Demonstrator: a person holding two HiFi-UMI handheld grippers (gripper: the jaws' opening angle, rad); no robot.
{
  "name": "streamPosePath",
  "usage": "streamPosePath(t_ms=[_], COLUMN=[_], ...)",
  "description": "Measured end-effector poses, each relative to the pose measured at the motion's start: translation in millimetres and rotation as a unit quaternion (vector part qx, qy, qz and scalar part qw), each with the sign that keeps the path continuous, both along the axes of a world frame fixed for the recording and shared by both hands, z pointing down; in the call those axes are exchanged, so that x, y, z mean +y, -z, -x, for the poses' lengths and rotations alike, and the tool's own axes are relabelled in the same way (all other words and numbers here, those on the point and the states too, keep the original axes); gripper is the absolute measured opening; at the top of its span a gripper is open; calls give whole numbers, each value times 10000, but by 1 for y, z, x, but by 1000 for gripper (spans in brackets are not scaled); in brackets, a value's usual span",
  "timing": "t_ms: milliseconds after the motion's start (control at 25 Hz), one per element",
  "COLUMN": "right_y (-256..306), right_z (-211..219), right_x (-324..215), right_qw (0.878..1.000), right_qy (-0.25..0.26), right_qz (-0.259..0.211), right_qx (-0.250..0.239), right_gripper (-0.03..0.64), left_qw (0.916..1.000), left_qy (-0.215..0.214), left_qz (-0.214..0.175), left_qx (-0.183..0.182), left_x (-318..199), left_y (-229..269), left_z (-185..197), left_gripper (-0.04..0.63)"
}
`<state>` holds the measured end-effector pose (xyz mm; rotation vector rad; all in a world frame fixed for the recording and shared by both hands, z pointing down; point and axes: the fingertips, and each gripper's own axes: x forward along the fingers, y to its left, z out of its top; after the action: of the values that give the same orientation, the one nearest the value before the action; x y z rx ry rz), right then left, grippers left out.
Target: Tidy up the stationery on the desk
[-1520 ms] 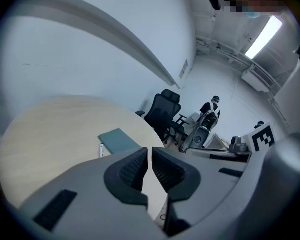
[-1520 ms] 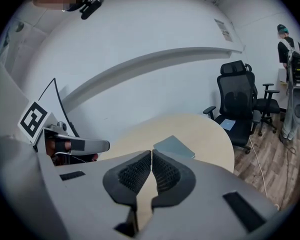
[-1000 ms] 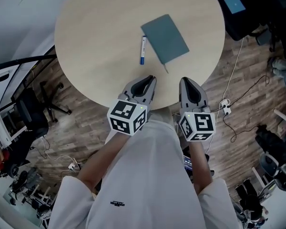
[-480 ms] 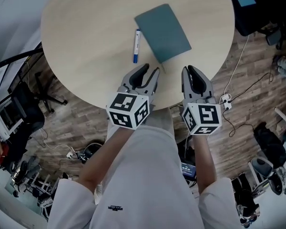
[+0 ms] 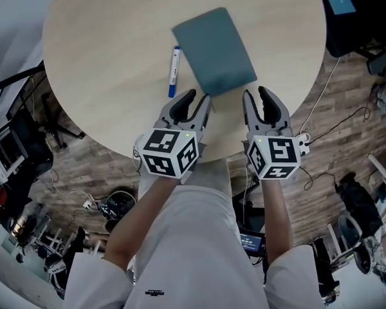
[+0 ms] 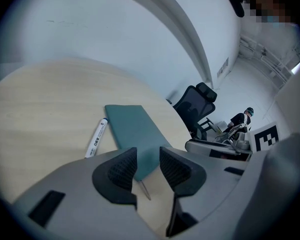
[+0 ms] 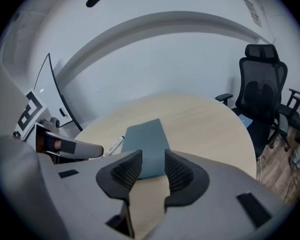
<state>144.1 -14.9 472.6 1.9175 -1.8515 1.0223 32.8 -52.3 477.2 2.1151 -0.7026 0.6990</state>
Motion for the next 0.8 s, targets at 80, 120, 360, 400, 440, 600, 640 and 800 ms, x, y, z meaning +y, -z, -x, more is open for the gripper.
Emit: streamPosePath(t_ms=[80, 120, 360, 400, 440, 600, 640, 800], right_y=[-18, -25, -44, -47, -52, -70, -75, -86], right_z=[-3, -5, -14, -15, -16, -18, -19, -17], right_x=[-5, -7, -15, -15, -16, -19, -20, -19], right_qw=[9999, 9998, 9997, 9996, 9994, 9989, 9988, 9985], right_qy=[82, 101, 115, 150, 183, 238, 240, 184], right_qz=[116, 149, 166, 209, 253, 381, 408, 500], right_qx=[-34, -59, -131, -117, -115, -155, -151, -99], right_gripper=[144, 150, 179, 183, 188, 202, 202, 202], left_qw=[9999, 9999, 9996, 9995, 9994, 9989, 9989, 9987], left_qy=[67, 94, 229, 237, 242, 232, 218, 196], left_qz=[67, 91, 106, 121, 142, 270, 288, 325], left_qx=[-35, -44, -130, -163, -197, -297, -309, -345], left_x=[-3, -4, -11, -11, -11, -9, -9, -7], left_y=[-13, -19, -42, -46, -50, -67, -71, -83], left_z=[-3, -6, -16, -16, -17, -17, -17, -15], left_gripper=[135, 137, 153, 156, 161, 172, 172, 172])
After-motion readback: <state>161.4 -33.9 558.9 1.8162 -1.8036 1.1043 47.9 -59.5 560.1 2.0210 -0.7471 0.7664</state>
